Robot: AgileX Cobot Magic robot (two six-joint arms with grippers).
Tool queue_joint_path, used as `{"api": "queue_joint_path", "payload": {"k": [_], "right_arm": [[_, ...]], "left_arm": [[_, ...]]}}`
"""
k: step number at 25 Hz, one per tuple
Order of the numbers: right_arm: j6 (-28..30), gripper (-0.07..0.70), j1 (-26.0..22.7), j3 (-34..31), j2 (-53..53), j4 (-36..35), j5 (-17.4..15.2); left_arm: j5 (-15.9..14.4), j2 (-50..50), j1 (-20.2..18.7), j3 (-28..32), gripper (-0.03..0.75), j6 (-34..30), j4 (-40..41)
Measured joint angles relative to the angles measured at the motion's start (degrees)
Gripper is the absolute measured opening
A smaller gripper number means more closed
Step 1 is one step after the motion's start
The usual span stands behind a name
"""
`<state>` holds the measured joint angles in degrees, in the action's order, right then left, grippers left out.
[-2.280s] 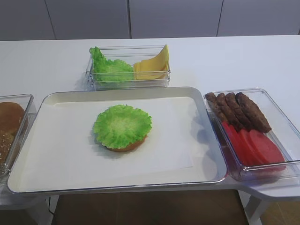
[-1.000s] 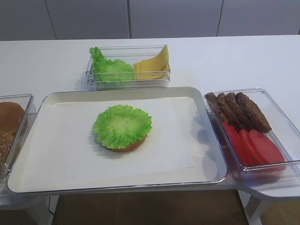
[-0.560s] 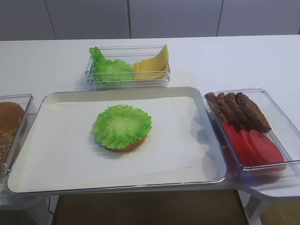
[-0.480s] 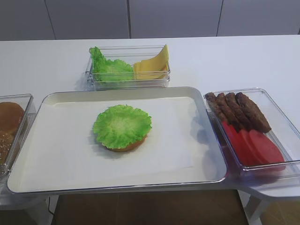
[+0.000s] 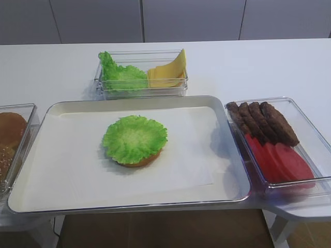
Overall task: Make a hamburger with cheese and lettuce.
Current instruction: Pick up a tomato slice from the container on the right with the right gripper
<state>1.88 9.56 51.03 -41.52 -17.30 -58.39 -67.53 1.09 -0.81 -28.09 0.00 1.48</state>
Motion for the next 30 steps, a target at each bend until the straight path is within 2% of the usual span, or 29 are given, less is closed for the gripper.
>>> {"api": "queue_joint_path", "payload": {"k": [7,9,11,15,21,30], "right_arm": [[0.0,0.347,0.12,5.71,-10.05,-0.72,-0.45],[0.0,0.346,1.51,6.78,-12.17,-0.59,-0.45],[-1.48,0.346,3.95,7.68,-14.32,0.72,-0.34],[-8.82,0.346,9.48,8.71,-18.89,7.21,-0.34],[-14.97,0.346,17.14,9.06,-27.1,10.79,-0.13],[-24.92,0.346,27.64,9.06,-36.84,21.02,-2.36]], "left_arm": [[0.0,0.0,0.0,0.0,0.288,0.0,0.0],[0.0,0.0,0.0,0.0,0.288,0.0,0.0],[0.0,0.0,0.0,0.0,0.288,0.0,0.0],[0.0,0.0,0.0,0.0,0.288,0.0,0.0],[0.0,0.0,0.0,0.0,0.288,0.0,0.0],[0.0,0.0,0.0,0.0,0.288,0.0,0.0]]}}
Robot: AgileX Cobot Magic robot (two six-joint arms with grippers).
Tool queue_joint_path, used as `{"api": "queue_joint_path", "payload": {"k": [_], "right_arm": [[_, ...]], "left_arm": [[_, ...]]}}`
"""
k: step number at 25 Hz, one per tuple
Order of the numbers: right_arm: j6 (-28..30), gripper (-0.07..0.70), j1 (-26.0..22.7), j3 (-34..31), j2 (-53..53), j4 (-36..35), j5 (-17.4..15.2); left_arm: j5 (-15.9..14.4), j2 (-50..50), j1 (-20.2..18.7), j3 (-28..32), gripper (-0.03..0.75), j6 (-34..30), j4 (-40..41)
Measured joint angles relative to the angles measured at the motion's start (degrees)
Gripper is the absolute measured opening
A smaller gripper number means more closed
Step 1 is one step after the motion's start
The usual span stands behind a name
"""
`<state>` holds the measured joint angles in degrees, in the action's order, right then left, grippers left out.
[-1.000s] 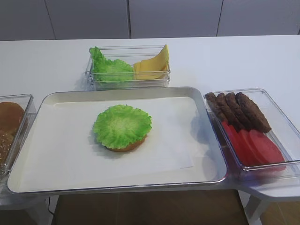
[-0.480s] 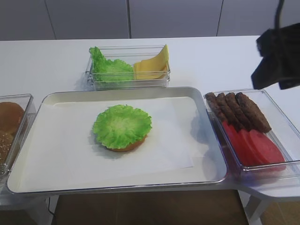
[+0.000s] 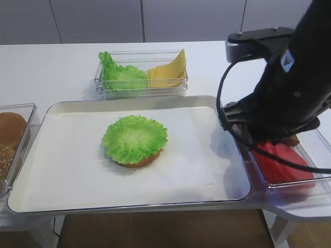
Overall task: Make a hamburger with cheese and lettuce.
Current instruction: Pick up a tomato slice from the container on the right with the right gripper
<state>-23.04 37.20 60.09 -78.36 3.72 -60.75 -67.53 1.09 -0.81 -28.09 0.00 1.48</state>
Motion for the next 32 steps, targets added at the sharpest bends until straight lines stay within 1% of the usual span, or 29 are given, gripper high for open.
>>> {"api": "queue_joint_path", "payload": {"k": [3,6,13,23,27,32], "right_arm": [[-2.69,0.346,2.15,0.0,-2.91,3.17,-0.71],[-4.02,0.338,2.47,0.0,-4.57,4.37,-0.79],[-4.86,0.237,2.55,0.0,-4.92,5.51,0.57],[-4.86,0.209,2.55,0.21,-6.75,5.84,1.05],[-4.86,0.148,2.55,0.21,-6.75,6.23,1.05],[-4.98,0.09,2.55,0.42,-6.88,6.38,1.34]], "left_arm": [[0.0,0.0,0.0,0.0,0.288,0.0,0.0],[0.0,0.0,0.0,0.0,0.288,0.0,0.0],[0.0,0.0,0.0,0.0,0.288,0.0,0.0],[0.0,0.0,0.0,0.0,0.288,0.0,0.0],[0.0,0.0,0.0,0.0,0.288,0.0,0.0],[0.0,0.0,0.0,0.0,0.288,0.0,0.0]]}}
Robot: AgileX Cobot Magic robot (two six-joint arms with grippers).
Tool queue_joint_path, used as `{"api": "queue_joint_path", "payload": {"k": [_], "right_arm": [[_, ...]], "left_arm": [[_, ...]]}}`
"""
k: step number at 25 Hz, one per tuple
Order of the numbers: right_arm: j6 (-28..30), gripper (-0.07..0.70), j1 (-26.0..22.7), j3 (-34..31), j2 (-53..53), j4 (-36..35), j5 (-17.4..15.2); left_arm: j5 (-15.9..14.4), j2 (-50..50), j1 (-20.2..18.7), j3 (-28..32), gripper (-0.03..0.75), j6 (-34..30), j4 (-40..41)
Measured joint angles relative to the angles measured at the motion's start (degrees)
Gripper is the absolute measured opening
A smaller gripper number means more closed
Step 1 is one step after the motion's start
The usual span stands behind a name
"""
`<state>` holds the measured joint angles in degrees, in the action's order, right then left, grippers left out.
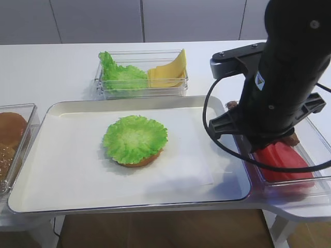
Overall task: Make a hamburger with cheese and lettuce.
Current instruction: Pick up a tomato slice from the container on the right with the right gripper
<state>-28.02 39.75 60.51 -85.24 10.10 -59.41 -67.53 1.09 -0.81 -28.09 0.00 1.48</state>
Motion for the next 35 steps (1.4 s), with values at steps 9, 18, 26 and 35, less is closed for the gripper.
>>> {"api": "queue_joint_path", "payload": {"k": [9,18,26,35], "right_arm": [[-0.27,0.057,0.0,0.04,0.0,0.18,-0.11],[-0.27,0.056,0.0,1.35,0.0,0.41,-2.35],[-0.27,0.055,0.0,6.29,0.81,0.41,-4.92],[-0.42,0.053,2.64,14.46,3.02,2.33,-9.78]], "left_arm": [[0.0,0.0,0.0,0.0,0.288,0.0,0.0],[0.0,0.0,0.0,0.0,0.288,0.0,0.0],[0.0,0.0,0.0,0.0,0.288,0.0,0.0],[0.0,0.0,0.0,0.0,0.288,0.0,0.0]]}}
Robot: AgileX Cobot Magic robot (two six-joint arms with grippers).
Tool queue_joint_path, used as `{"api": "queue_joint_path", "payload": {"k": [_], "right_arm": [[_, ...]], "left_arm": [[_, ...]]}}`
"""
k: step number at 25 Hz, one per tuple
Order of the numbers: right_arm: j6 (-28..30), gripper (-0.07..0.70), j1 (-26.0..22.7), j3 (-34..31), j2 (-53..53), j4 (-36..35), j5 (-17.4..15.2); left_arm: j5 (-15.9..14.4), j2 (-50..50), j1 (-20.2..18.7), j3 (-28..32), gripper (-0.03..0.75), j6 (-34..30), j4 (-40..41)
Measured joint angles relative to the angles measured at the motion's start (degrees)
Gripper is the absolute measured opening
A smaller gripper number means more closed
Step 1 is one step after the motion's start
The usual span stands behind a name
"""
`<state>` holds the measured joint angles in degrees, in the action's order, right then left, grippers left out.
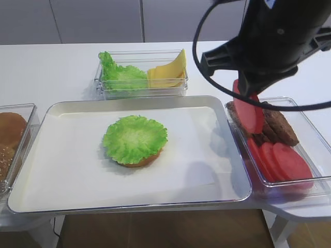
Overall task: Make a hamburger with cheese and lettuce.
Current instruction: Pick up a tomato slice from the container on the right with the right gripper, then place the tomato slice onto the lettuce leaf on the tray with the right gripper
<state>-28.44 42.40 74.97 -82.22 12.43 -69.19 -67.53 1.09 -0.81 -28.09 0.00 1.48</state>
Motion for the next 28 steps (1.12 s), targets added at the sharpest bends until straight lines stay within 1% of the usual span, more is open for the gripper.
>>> {"api": "queue_joint_path", "payload": {"k": [4,11,18,21,28], "right_arm": [[-0.71,0.053,2.85,3.82,0.0,1.22,-0.93],[-1.25,0.053,5.5,8.5,-1.43,3.06,-2.18],[-1.29,0.053,10.78,16.61,-11.16,7.35,-2.3],[-0.49,0.053,12.31,20.39,-15.82,8.82,-2.18],[1.72,0.053,13.19,26.56,-24.74,9.67,-2.07]], "left_arm": [[0.0,0.0,0.0,0.0,0.288,0.0,0.0],[0.0,0.0,0.0,0.0,0.288,0.0,0.0],[0.0,0.0,0.0,0.0,0.288,0.0,0.0],[0.0,0.0,0.0,0.0,0.288,0.0,0.0],[0.0,0.0,0.0,0.0,0.288,0.0,0.0]]}}
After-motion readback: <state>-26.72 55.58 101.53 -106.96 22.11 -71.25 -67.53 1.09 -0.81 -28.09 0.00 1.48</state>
